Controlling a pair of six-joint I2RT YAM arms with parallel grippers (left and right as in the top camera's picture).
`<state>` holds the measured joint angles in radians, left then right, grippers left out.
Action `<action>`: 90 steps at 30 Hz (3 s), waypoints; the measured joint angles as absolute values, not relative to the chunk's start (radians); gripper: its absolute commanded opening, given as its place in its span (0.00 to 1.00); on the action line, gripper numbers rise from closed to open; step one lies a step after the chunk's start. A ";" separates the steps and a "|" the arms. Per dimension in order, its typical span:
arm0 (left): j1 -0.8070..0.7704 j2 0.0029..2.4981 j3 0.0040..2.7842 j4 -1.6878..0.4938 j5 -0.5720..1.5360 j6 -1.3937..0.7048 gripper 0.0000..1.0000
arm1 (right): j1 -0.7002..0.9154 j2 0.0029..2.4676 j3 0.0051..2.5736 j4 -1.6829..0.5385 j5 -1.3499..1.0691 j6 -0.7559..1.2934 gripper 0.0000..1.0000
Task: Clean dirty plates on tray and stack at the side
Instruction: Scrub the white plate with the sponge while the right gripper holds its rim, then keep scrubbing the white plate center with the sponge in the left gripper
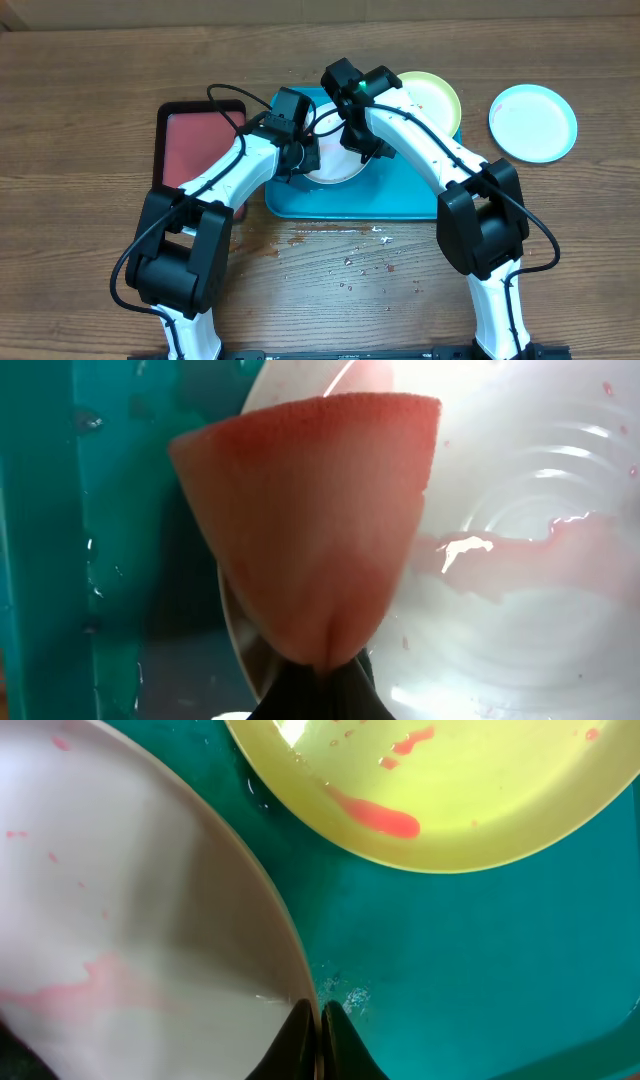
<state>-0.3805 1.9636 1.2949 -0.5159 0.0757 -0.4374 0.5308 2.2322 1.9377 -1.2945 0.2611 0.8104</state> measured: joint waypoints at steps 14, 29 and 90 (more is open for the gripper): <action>-0.380 1.977 1.295 -0.391 -0.027 -0.412 0.04 | 0.531 2.232 1.938 -1.312 0.258 0.811 0.04; -0.358 1.998 1.294 -0.277 0.000 -0.412 0.04 | 0.538 2.232 1.938 -1.317 0.258 0.811 0.04; -0.312 1.975 1.289 -0.302 0.543 -0.262 0.04 | 0.550 2.232 1.938 -1.329 0.258 0.765 0.04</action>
